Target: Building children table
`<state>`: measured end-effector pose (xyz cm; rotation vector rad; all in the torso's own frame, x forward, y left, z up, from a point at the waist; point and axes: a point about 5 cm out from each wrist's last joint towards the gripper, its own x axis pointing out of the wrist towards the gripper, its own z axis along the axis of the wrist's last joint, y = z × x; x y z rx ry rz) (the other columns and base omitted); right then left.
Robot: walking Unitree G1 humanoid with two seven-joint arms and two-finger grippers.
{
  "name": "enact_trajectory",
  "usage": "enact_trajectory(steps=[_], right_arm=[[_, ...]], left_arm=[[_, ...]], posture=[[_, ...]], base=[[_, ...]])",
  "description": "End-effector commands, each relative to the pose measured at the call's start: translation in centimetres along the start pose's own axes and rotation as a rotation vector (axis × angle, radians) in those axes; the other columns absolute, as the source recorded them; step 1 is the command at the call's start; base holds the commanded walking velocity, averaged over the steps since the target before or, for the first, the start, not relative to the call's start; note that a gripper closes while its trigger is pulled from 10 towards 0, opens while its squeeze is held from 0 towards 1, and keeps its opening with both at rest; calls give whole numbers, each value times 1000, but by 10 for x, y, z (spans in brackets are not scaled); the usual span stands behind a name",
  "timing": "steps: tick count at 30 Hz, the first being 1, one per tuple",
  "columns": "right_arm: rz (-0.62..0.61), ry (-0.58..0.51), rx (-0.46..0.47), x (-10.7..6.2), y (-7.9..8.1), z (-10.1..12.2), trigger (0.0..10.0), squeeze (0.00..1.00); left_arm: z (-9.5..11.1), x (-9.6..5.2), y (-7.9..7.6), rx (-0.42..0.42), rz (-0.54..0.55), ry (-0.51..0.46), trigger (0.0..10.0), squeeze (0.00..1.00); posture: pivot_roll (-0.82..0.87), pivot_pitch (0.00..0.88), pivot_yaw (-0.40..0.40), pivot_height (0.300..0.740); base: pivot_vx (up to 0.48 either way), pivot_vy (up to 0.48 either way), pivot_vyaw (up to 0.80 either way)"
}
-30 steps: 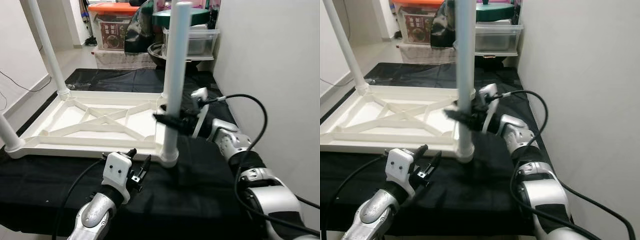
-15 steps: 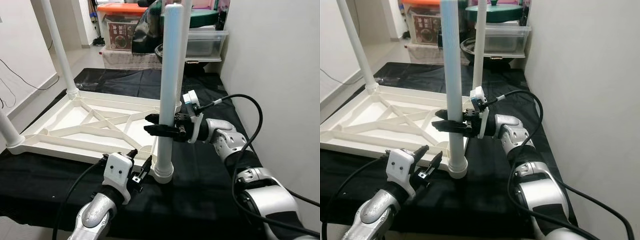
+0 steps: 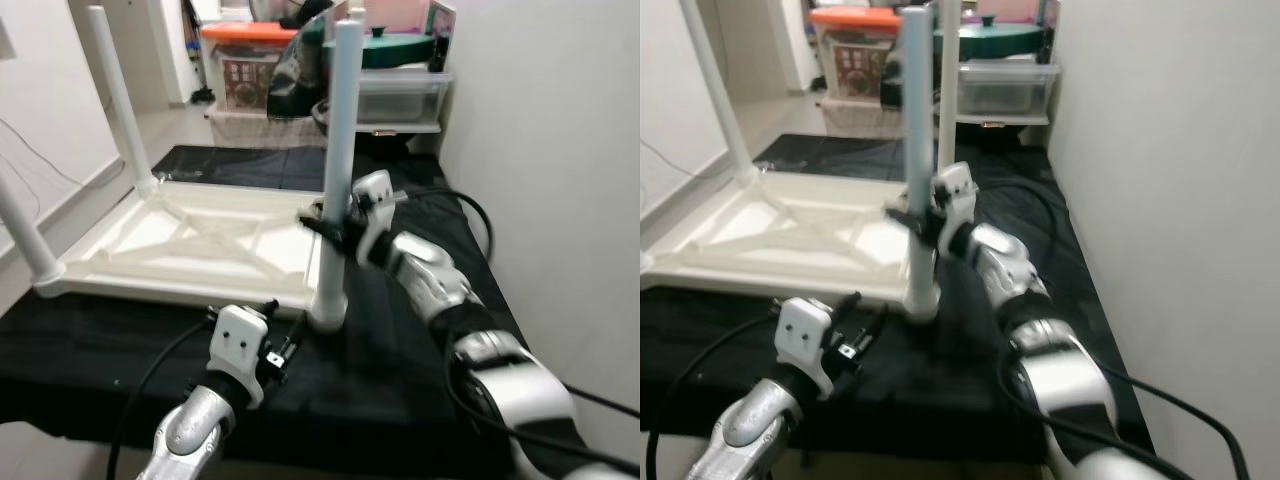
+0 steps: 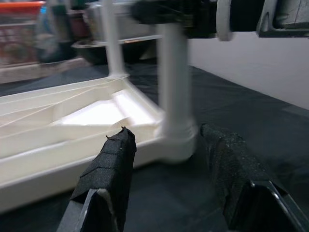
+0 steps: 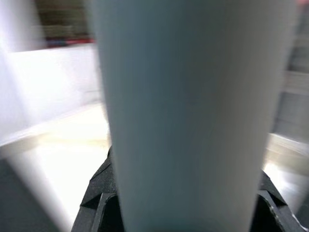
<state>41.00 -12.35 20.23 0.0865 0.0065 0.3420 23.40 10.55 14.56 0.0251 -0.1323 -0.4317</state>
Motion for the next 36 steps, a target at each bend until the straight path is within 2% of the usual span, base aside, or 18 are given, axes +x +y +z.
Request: enact_trajectory(steps=[1,4,5,7,11,12,14,15,18,20,21,24,25,26,27,29,32,36], right_arm=[[-518,82,71,-24,-54,-26,0,0],[-600,84,62,-29,-61,-27,0,0],[-694,87,58,-34,-67,-29,0,0],[-775,84,69,-35,-63,-31,0,0],[-668,41,173,-22,-40,-28,0,0],[-624,16,162,-18,-33,-25,10000,0],[-594,-9,166,-15,-28,-21,10000,0],[-529,-41,169,-12,-20,-18,10000,1000],[-392,-99,186,-5,-7,-10,10000,941],[-392,-99,186,-5,-7,-10,10000,941],[-302,-118,216,-2,-1,-7,10000,0],[31,-162,272,-1,8,6,10000,0],[31,-162,272,-1,8,6,10000,0],[288,-128,325,-6,9,9,10000,0],[388,-123,324,-10,8,11,10000,0],[470,-106,324,-14,7,10,10000,0],[796,-29,233,-31,12,3,10000,0],[979,51,177,-38,21,-6,10000,0]], left_arm=[[-3,-2,2,15,8,11,10000,0],[-3,-1,2,14,8,11,10000,0],[-3,-1,2,15,8,11,10000,0],[-3,-1,3,18,11,11,10000,0],[-3,-2,4,18,13,12,10000,0],[-3,-2,4,18,13,12,10000,0],[-2,-2,4,18,12,12,10000,0],[-2,-2,3,17,11,12,10000,0],[-2,-2,3,17,11,12,10000,0],[-2,-2,3,17,11,12,10000,0],[-2,-2,3,18,11,12,10000,0],[-2,-1,4,17,14,11,10000,0],[-2,-1,4,17,14,11,10000,0],[-2,-1,4,17,12,10,10000,0],[-1,0,4,16,12,10,10000,0],[-1,0,4,16,11,10,10000,0],[-1,0,2,14,6,9,10000,0],[-1,1,1,13,0,10,10000,0]], posture=[[-25,0,-27,740],[-25,0,-27,740],[-22,0,-30,740],[-22,0,-30,740],[-22,0,-30,740],[-25,0,-30,740],[-25,0,-30,740],[-25,0,-30,740],[-25,0,-30,740],[-25,0,-30,740],[-25,0,-30,740],[-23,0,-31,740],[-23,0,-31,740],[-23,0,-31,740],[-26,0,-30,740],[-26,0,-30,740],[-23,0,-32,740],[-23,0,-32,740]], base=[[0,0,0],[0,0,0],[0,0,0],[0,0,0],[0,0,0],[0,0,0],[0,0,0],[0,0,0],[0,0,0],[0,0,0],[0,0,0],[0,0,0],[0,0,0],[0,0,0],[0,0,0],[0,0,0],[0,0,0],[0,0,0]])
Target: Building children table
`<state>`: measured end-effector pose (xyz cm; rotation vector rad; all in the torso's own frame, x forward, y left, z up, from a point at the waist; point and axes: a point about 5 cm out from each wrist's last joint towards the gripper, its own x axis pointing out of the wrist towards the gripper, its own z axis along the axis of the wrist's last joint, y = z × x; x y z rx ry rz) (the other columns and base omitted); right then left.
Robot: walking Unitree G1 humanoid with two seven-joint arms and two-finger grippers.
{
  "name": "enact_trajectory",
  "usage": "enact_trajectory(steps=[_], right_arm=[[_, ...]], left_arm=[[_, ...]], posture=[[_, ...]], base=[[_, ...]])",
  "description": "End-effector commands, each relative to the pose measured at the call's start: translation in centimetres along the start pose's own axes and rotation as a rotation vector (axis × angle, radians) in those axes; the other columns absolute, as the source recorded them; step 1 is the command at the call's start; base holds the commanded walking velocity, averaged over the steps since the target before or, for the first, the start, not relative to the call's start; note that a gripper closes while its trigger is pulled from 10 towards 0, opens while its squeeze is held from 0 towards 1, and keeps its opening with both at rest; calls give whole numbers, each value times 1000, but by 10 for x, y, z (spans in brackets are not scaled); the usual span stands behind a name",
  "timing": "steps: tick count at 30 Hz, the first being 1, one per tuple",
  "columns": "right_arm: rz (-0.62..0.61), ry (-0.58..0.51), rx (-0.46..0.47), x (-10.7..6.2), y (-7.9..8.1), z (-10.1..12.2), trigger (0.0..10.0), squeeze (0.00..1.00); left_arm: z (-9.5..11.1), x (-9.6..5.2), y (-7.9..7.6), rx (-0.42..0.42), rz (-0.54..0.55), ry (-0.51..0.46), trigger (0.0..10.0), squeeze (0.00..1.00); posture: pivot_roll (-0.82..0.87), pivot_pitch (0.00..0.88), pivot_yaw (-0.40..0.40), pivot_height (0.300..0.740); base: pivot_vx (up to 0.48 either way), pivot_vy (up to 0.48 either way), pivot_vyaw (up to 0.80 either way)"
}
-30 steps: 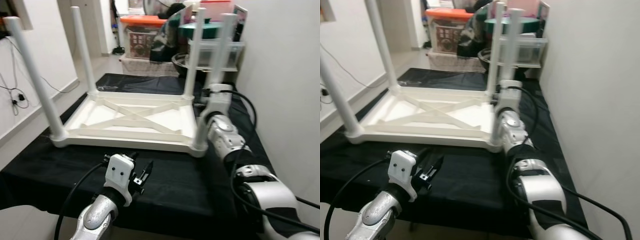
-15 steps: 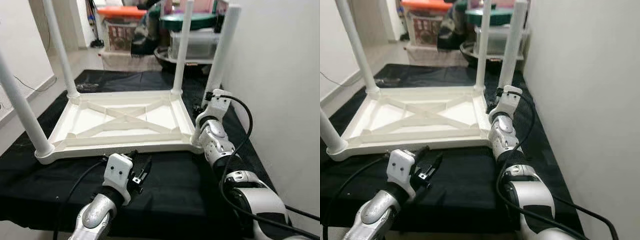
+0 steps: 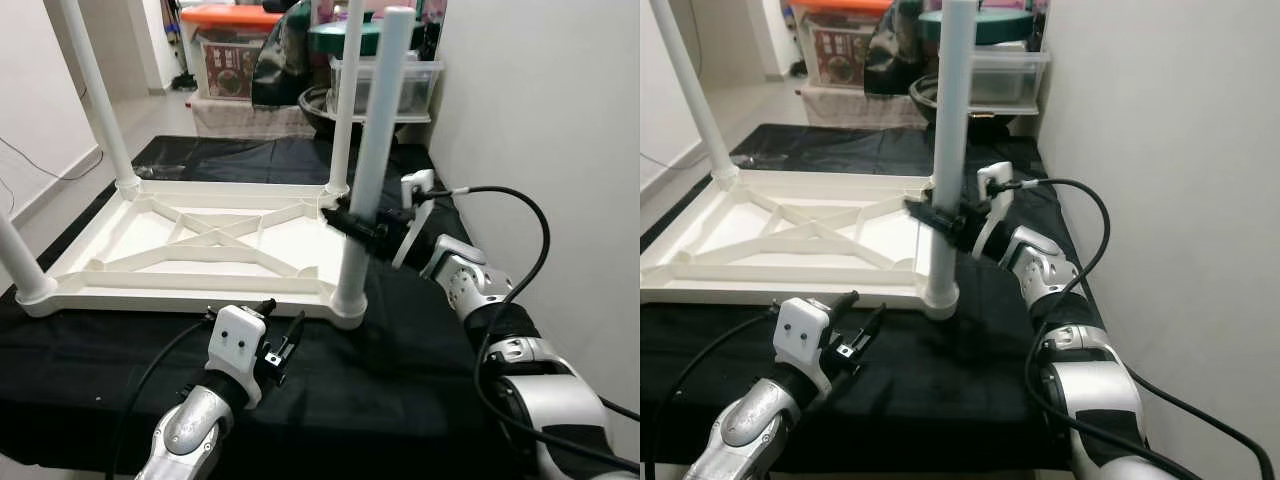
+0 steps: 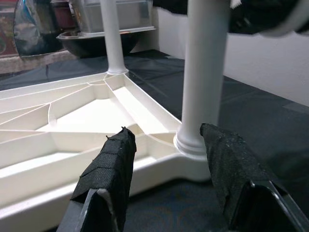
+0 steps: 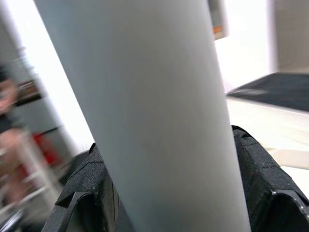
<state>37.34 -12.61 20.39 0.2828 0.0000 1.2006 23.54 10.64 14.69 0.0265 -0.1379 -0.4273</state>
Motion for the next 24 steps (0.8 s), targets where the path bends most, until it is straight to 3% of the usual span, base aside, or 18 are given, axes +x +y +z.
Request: enact_trajectory(steps=[1,4,5,6,7,8,16,19,20,21,23,24], right_arm=[[114,63,11,5,8,-9,10000,0],[181,117,-10,10,13,-16,10000,0],[208,144,-24,13,16,-20,8784,0],[208,144,-24,13,16,-20,8784,0],[228,161,-32,15,18,-23,3804,0],[253,169,-28,17,20,-27,0,0],[123,123,-25,22,16,-31,0,0],[-334,38,-33,22,-10,-25,0,0],[-334,38,-33,22,-10,-25,0,0],[-729,20,-65,9,-30,-22,0,0],[-729,20,-65,9,-30,-22,0,0],[-923,2,-67,-4,-38,-22,0,0]], left_arm=[[-2,0,-1,10,-4,15,10000,0],[-2,0,-1,8,-6,15,10000,0],[-2,0,-2,8,-6,15,10000,0],[-2,0,-2,8,-6,15,10000,0],[-2,-1,-2,8,-7,15,10000,0],[-2,-1,-2,8,-7,15,10000,0],[-2,-1,-2,5,-1,13,10000,0],[-2,-1,-1,7,-1,12,10000,0],[-2,-1,-1,7,-1,12,10000,0],[-2,-1,0,8,-2,13,10000,0],[-2,-1,0,8,-2,13,10000,0],[-2,-1,0,8,-3,13,10000,0]], posture=[[-23,0,-32,740],[-23,0,-32,740],[-21,0,-28,740],[-21,0,-28,740],[-21,0,-28,740],[-27,0,-30,740],[-51,0,-24,740],[-52,0,-24,740],[-52,0,-24,740],[-52,0,-24,740],[-52,0,-24,740],[-58,0,-19,740]], base=[[0,0,0],[0,0,0],[0,0,0],[0,0,0],[0,0,0],[0,0,0],[0,0,0],[0,0,0],[0,0,0],[0,0,0],[0,0,0],[0,0,0]])
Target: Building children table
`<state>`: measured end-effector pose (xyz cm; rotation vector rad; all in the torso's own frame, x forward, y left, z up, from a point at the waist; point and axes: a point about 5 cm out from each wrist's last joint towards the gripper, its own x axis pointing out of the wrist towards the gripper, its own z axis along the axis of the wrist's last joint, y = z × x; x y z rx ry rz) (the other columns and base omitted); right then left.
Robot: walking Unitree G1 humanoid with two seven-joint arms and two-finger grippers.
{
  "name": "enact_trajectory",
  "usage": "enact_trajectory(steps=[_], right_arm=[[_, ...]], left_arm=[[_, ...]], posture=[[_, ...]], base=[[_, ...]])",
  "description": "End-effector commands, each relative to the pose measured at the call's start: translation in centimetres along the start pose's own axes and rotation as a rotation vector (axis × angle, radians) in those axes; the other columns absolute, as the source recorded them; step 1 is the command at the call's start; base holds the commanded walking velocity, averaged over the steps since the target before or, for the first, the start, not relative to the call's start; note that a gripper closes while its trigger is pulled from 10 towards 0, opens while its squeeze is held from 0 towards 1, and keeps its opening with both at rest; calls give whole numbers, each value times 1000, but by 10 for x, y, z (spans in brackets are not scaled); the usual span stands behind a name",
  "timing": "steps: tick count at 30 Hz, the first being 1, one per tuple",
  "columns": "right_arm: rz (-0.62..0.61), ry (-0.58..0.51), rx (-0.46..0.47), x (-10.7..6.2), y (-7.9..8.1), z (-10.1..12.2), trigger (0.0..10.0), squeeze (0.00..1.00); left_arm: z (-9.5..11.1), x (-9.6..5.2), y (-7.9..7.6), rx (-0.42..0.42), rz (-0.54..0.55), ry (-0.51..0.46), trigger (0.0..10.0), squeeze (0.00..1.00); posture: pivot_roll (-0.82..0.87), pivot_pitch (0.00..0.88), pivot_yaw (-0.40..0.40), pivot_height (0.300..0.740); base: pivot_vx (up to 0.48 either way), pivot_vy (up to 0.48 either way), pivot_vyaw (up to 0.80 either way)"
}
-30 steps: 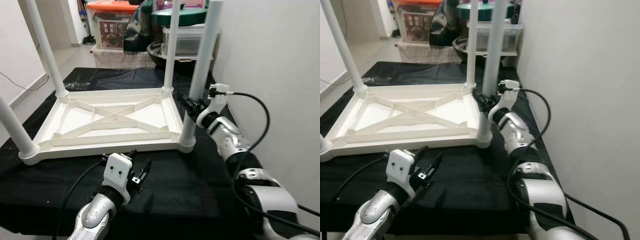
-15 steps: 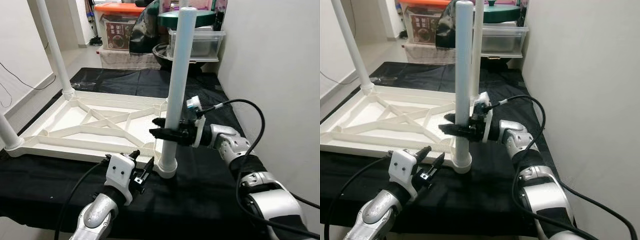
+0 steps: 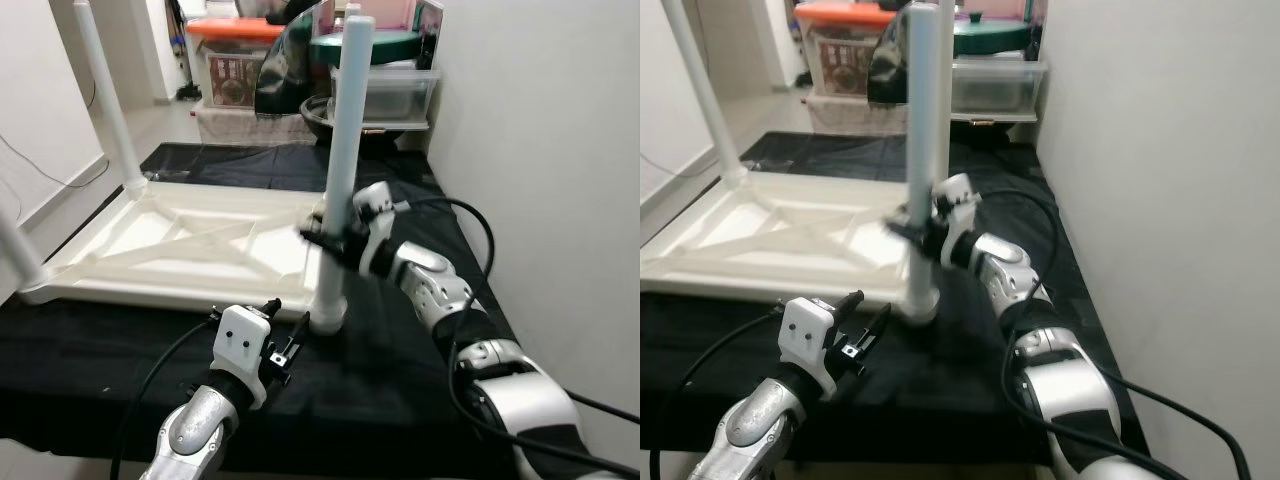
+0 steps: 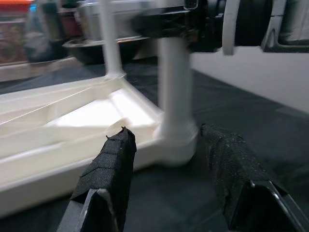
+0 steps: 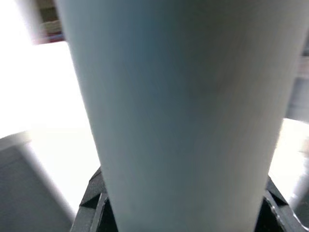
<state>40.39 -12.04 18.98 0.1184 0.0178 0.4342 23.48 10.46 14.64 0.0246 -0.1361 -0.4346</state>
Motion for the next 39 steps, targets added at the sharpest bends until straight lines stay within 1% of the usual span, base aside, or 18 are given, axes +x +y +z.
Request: enact_trajectory(steps=[1,3,4,5,7,11,12,15,16,19,22,23,27,28,29,33,35,39], right_arm=[[-362,38,56,-16,-35,-16,0,0],[-362,38,56,-16,-35,-16,0,0],[-543,43,44,-25,-50,-19,0,0],[-543,43,44,-25,-50,-19,0,0],[-802,60,53,-42,-67,-28,0,0],[-828,73,113,-40,-60,-35,118,0],[-771,46,130,-32,-51,-31,10000,0],[-706,9,140,-23,-40,-26,10000,0],[-641,-32,134,-18,-33,-20,10000,1000],[-571,-62,152,-13,-26,-17,10000,1000],[-408,-117,186,-5,-10,-8,10000,1000],[-340,-137,205,-3,-7,-3,10000,0],[157,-113,259,-2,10,3,10000,0],[255,-102,247,-4,12,4,10000,0],[255,-102,247,-4,12,4,10000,0],[661,-29,212,-23,11,6,10000,0],[661,-29,212,-23,11,6,10000,0],[817,1,183,-31,12,7,10000,0]], left_arm=[[-2,-1,1,11,2,12,10000,0],[-2,-1,1,11,2,12,10000,0],[-3,-1,1,9,-1,12,10000,0],[-3,-1,1,9,-1,12,10000,0],[-3,0,0,9,-6,13,10000,0],[-4,-1,0,10,-6,13,10000,0],[-4,-1,0,11,-5,13,10000,0],[-4,-1,0,13,-5,13,10000,0],[-4,-1,0,12,-5,13,10000,0],[-4,-1,0,11,-5,13,10000,0],[-4,-1,-1,11,-6,13,10000,0],[-4,-1,-1,11,-4,12,10000,0],[-4,-1,0,14,-1,11,10000,0],[-4,-1,0,13,-1,10,10000,0],[-4,-1,0,13,-1,10,10000,0],[-4,0,-1,14,-3,9,10000,0],[-4,0,-1,14,-3,9,10000,0],[-3,0,0,15,-1,8,10000,0]], posture=[[-58,0,-19,740],[-58,0,-19,740],[-58,0,-19,740],[-58,0,-19,740],[-62,0,-15,740],[-61,0,-14,740],[-61,0,-14,740],[-61,0,-14,740],[-63,0,-16,740],[-63,0,-16,740],[-63,0,-16,740],[-63,0,-16,740],[-59,0,-14,740],[-61,0,-14,740],[-61,0,-14,740],[-56,0,-22,740],[-56,0,-22,740],[-56,0,-22,740]], base=[[0,0,0],[0,0,0],[0,0,0],[0,0,0],[0,0,0],[0,0,0],[0,0,0],[0,0,0],[0,0,0],[0,0,0],[0,0,0],[0,0,0],[0,0,0],[0,0,0],[0,0,0],[0,0,0],[0,0,0],[0,0,0]])
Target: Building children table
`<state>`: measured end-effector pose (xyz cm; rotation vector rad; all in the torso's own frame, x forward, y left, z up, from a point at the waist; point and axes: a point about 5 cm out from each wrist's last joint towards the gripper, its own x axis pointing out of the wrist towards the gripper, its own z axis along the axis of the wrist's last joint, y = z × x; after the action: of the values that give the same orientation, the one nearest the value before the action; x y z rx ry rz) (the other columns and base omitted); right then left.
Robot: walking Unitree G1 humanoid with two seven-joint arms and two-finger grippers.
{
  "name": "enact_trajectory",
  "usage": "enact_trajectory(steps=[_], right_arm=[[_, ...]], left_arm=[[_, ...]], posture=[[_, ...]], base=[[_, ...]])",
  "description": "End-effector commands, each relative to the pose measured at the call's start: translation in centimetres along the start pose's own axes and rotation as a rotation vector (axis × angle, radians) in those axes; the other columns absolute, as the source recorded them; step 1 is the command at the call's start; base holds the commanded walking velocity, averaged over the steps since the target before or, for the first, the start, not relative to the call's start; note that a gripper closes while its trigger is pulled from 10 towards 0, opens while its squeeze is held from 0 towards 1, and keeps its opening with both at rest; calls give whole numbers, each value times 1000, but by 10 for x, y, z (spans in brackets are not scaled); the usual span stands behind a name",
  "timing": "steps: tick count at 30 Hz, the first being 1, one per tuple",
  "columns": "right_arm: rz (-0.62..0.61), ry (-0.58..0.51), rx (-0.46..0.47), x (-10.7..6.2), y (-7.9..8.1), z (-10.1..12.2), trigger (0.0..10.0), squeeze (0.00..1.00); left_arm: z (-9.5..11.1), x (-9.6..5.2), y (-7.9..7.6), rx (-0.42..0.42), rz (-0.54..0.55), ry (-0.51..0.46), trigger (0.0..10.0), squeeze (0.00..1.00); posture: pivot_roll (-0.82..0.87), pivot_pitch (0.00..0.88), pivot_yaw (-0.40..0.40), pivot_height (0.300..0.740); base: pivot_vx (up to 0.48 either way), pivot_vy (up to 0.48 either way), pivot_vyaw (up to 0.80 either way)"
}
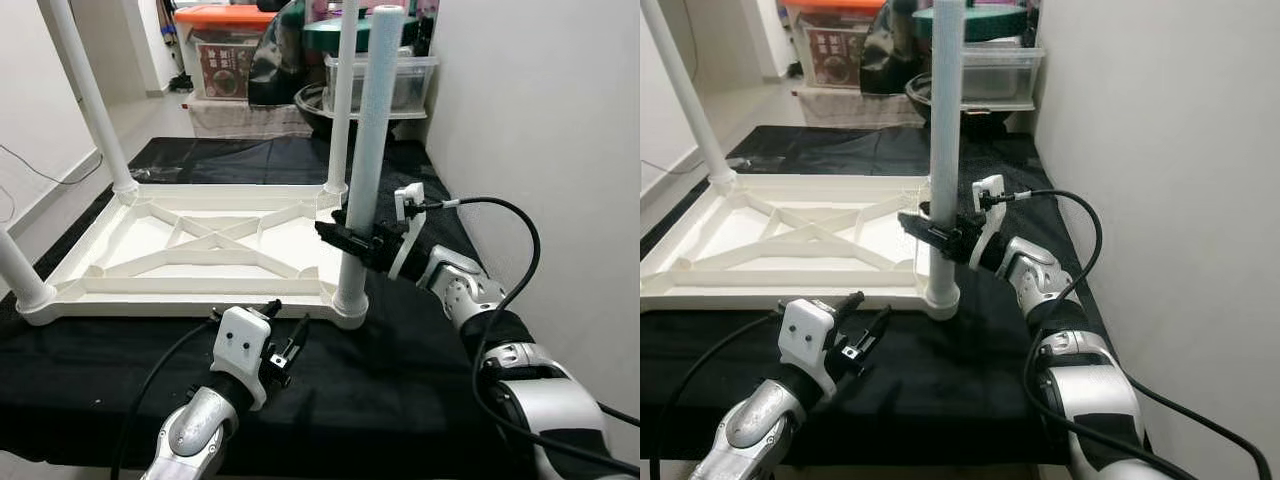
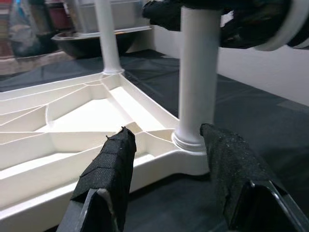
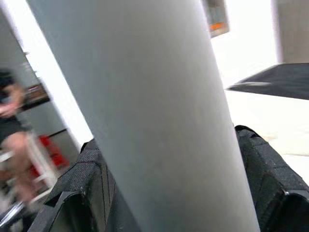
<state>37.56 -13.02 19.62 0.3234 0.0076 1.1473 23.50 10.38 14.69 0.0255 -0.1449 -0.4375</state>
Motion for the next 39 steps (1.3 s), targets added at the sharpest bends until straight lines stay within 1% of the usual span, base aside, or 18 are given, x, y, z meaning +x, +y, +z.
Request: enact_trajectory(steps=[1,5,6,7,8,15,18,21,22,23,24,25,27,32,33,35,36,39], right_arm=[[100,24,-5,5,7,-1,10000,0],[252,82,-5,8,16,-3,10000,0],[281,98,-4,10,18,-5,4784,0],[281,98,-4,10,18,-5,4784,0],[304,110,0,10,19,-6,0,0],[232,149,-40,20,19,-17,0,0],[48,134,-83,25,10,-18,0,0],[-323,79,-118,28,-9,-12,0,0],[-565,37,-104,23,-21,-7,0,0],[-565,37,-104,23,-21,-7,0,0],[-673,22,-101,19,-26,-6,0,0],[-941,-1,-127,2,-38,-2,0,0],[-1107,-19,-133,-11,-44,0,0,0],[-1204,-28,-152,-19,-47,1,0,0],[-1314,-49,-138,-27,-48,-2,0,0],[-1314,-49,-138,-27,-48,-2,0,0],[-1405,-56,-115,-32,-47,-8,0,0],[-1440,-59,-70,-24,-42,-20,0,0]], left_arm=[[-4,0,0,13,2,17,10000,0],[-3,-1,1,14,5,16,10000,0],[-2,-1,1,14,6,16,10000,0],[-2,-1,1,14,6,16,10000,0],[-2,-1,1,14,6,16,10000,0],[-2,-1,2,14,10,16,10000,0],[-2,-1,2,14,9,15,10000,0],[-3,-1,2,13,9,17,10000,0],[-3,-1,1,13,8,17,10000,0],[-3,-1,1,13,8,17,10000,0],[-3,-1,1,13,7,18,10000,0],[-3,-1,1,12,4,19,10000,0],[-4,-1,0,11,3,19,10000,0],[-4,-1,0,10,3,19,10000,0],[-3,-1,1,10,4,19,10000,0],[-3,-1,1,10,4,19,10000,0],[-3,-1,1,11,4,18,10000,0],[-4,-1,1,11,4,19,10000,0]], posture=[[-56,0,-22,740],[-47,0,-28,740],[-47,0,-28,740],[-47,0,-28,740],[-47,0,-28,740],[-46,0,-31,740],[-46,0,-31,740],[-53,0,-29,740],[-53,0,-29,740],[-53,0,-29,740],[-53,0,-29,740],[-53,0,-29,740],[-53,0,-29,740],[-53,0,-29,740],[-53,0,-29,740],[-53,0,-29,740],[-53,0,-29,740],[-57,0,-24,740]], base=[[0,0,0],[0,0,0],[0,0,0],[0,0,0],[0,0,0],[0,0,0],[0,0,0],[0,0,0],[0,0,0],[0,0,0],[0,0,0],[0,0,0],[0,0,0],[0,0,0],[0,0,0],[0,0,0],[0,0,0],[0,0,0]])
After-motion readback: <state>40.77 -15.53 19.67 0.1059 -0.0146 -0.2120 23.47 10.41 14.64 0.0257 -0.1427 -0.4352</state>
